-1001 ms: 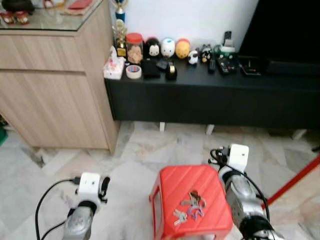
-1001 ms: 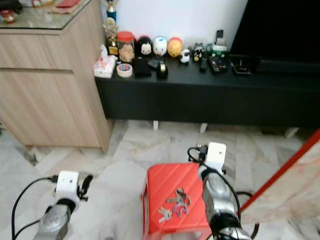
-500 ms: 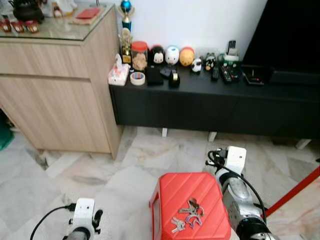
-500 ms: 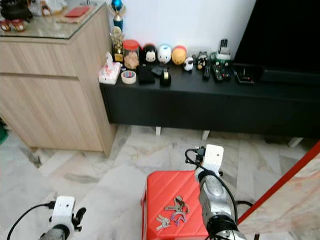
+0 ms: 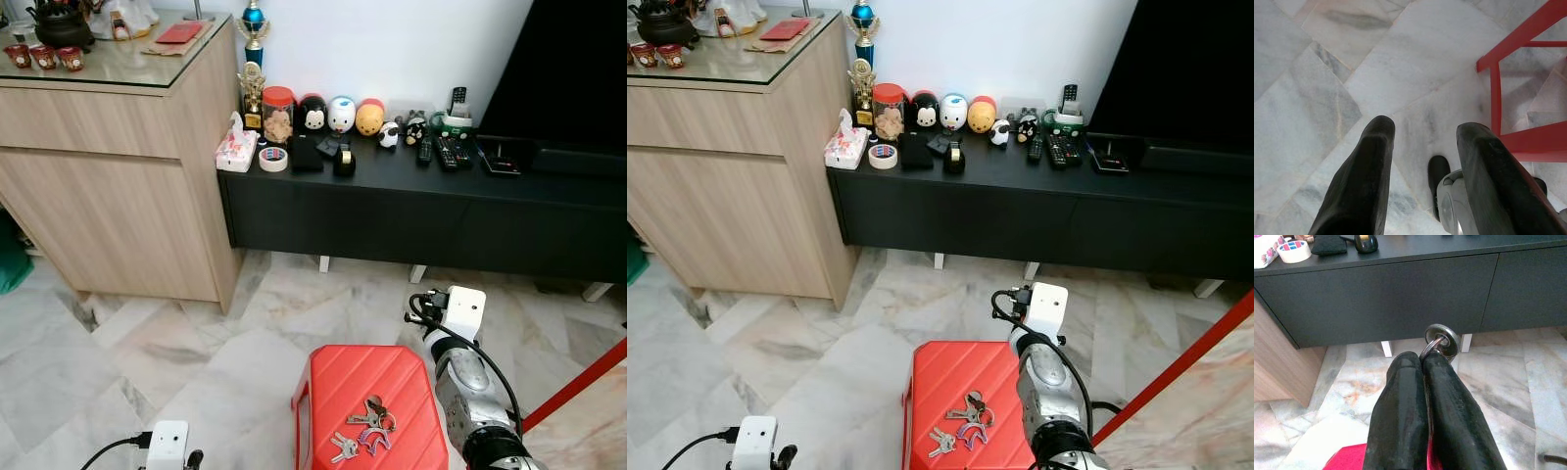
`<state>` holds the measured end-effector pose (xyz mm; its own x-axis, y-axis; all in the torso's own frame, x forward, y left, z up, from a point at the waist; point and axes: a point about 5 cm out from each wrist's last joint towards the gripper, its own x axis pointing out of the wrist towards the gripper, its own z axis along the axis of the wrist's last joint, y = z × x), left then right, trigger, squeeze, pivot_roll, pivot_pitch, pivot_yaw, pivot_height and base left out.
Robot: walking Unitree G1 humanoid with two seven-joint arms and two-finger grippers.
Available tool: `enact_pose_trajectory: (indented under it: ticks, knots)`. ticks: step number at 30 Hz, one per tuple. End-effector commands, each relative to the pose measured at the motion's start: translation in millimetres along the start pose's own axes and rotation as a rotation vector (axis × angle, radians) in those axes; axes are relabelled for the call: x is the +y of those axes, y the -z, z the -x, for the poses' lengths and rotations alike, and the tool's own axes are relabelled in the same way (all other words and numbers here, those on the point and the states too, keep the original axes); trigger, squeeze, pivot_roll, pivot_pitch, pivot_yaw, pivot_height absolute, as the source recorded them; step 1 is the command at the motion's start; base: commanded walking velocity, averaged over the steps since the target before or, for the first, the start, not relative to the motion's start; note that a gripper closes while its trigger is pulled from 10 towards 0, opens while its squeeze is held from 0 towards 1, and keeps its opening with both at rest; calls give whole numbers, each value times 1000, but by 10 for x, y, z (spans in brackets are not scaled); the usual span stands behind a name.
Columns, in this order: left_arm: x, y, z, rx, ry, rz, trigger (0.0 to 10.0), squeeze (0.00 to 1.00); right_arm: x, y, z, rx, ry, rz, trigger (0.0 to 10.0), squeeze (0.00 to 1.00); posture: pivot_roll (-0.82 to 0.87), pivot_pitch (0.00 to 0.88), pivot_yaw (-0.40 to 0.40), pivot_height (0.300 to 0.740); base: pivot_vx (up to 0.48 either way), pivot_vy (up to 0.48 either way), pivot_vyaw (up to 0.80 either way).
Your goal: Hang keys on a hook
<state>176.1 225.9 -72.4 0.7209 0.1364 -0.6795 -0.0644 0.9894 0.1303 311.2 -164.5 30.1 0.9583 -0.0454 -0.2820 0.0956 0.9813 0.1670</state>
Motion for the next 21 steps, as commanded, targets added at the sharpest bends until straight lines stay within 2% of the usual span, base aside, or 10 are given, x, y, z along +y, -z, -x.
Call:
enact_pose_trajectory:
  ticks: [1,4,19,21]
  knots:
    - [-14,98,34,31,9,-2,10000,0,-30,22,22,-6,13,-11,10000,0,91,0,-79,740,0,0,0]
    - [-55,131,45,41,30,-33,10000,0,-24,38,27,0,16,-19,10000,0,85,0,-82,740,0,0,0]
    - [-87,137,42,46,36,-18,10000,0,-27,34,29,-6,20,-18,10000,0,76,0,-71,740,0,0,0]
    - [-92,134,41,45,39,-18,10000,0,-25,40,30,-4,20,-18,10000,0,77,0,-70,740,-262,0,0]
